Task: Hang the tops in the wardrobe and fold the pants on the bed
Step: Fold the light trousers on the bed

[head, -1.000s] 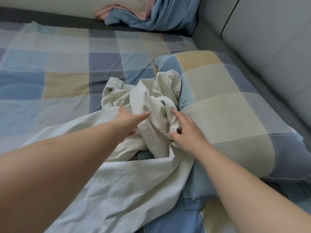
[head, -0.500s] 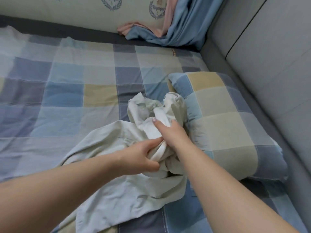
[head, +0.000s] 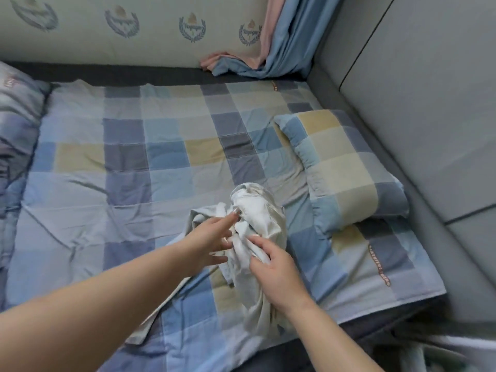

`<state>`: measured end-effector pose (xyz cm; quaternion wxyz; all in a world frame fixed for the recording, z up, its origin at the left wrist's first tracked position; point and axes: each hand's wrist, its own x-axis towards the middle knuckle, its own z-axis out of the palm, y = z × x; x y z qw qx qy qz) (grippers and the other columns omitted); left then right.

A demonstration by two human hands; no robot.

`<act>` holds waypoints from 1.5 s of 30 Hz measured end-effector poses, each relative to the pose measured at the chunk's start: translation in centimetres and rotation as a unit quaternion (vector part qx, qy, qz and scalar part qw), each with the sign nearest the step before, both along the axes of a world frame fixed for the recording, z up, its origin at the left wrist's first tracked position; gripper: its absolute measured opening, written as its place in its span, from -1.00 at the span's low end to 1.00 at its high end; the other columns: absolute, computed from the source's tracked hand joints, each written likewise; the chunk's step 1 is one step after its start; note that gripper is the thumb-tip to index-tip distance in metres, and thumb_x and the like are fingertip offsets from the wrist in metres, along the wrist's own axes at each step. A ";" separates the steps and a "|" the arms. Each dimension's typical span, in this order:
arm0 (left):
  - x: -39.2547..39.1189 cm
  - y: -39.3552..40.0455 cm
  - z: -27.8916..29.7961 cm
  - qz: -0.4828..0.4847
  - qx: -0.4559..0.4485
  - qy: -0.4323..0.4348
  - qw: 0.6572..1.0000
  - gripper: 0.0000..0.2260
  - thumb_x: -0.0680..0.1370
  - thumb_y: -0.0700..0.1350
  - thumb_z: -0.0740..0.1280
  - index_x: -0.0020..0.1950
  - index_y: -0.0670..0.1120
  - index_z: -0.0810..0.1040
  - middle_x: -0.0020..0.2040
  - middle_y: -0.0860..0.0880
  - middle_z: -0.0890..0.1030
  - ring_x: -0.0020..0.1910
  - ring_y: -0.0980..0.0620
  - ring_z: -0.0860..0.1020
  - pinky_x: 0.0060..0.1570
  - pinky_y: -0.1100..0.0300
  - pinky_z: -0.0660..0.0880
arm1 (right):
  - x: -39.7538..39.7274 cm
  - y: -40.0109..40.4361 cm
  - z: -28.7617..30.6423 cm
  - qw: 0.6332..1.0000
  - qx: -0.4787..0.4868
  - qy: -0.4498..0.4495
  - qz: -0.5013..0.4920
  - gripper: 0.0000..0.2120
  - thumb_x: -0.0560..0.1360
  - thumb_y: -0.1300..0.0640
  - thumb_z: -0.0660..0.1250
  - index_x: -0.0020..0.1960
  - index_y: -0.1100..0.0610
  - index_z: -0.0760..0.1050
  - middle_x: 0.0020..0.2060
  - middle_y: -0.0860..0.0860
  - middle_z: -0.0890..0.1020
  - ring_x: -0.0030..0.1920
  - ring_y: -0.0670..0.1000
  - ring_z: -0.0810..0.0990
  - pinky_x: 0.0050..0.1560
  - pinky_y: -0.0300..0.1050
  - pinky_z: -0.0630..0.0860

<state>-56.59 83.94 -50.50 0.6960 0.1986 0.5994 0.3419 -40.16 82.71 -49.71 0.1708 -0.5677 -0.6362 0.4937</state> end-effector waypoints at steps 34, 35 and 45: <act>-4.8 -25.7 20.2 -0.091 0.233 0.065 0.966 -0.55 0.57 -0.24 0.30 0.16 0.35 0.49 0.12 0.49 0.50 0.18 0.44 0.45 0.06 0.50 0.41 | -3.1 -8.7 20.3 0.974 0.042 -0.070 0.210 -0.41 0.48 0.27 0.24 0.46 -0.03 0.21 0.18 -0.09 0.48 -0.31 -0.15 0.54 -0.10 -0.12 0.55; -4.7 -25.8 20.5 -0.096 0.237 0.065 0.965 -0.56 0.56 -0.22 0.30 0.16 0.37 0.51 0.15 0.48 0.50 0.19 0.42 0.45 0.08 0.48 0.41 | -3.4 -8.6 20.6 0.973 0.020 -0.075 0.218 -0.46 0.49 0.25 0.25 0.43 -0.02 0.26 0.05 -0.09 0.51 -0.29 -0.09 0.54 -0.12 -0.12 0.54; -4.4 -25.8 21.7 -0.081 0.265 0.097 0.956 -0.53 0.54 -0.20 0.31 0.10 0.44 0.53 0.20 0.42 0.50 0.26 0.36 0.43 0.28 0.32 0.36 | -3.5 -7.5 25.7 0.960 -0.067 -0.091 0.257 -0.85 0.51 0.31 0.14 0.00 0.18 0.45 -0.28 0.01 0.55 -0.41 -0.12 0.59 -0.49 -0.32 0.38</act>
